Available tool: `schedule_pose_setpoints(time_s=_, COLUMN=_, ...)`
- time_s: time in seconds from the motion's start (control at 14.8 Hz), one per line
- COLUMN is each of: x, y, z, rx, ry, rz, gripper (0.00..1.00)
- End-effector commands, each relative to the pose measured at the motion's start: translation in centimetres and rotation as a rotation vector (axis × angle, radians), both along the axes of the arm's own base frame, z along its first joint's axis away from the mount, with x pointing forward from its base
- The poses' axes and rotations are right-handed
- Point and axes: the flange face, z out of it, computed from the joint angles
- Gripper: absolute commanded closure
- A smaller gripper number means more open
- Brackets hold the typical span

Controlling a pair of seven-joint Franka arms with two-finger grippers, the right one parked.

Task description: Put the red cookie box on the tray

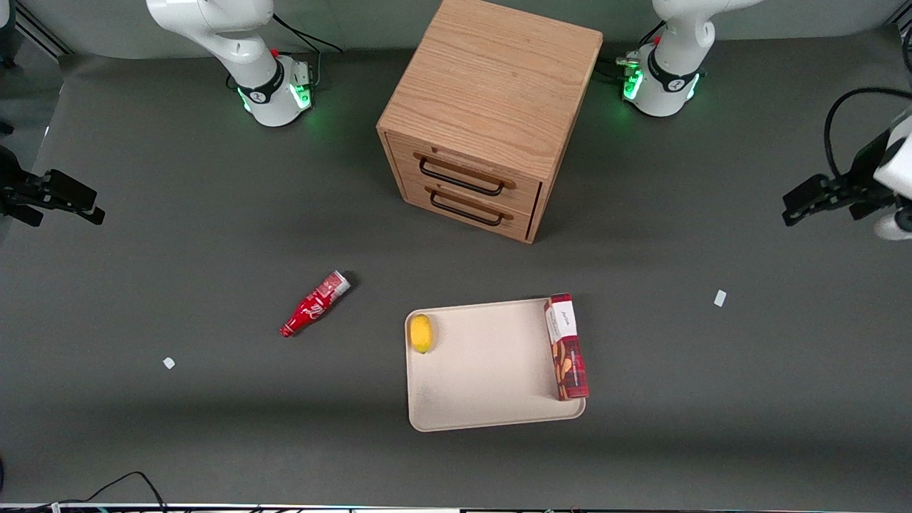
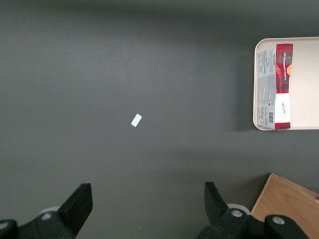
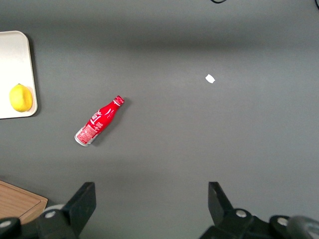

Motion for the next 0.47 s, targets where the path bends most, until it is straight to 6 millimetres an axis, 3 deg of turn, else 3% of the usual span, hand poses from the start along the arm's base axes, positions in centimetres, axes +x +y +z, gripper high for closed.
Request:
schedule_pose_setpoints(time_s=0.0, x=-2.2, y=0.1, z=1.3, rx=0.0, ry=0.008, rz=-0.025, gripper=0.0)
schedule_pose_setpoints(time_s=0.41, x=-3.2, y=0.1, z=2.8, rx=-0.012, ry=0.018, rz=-0.03, gripper=0.0)
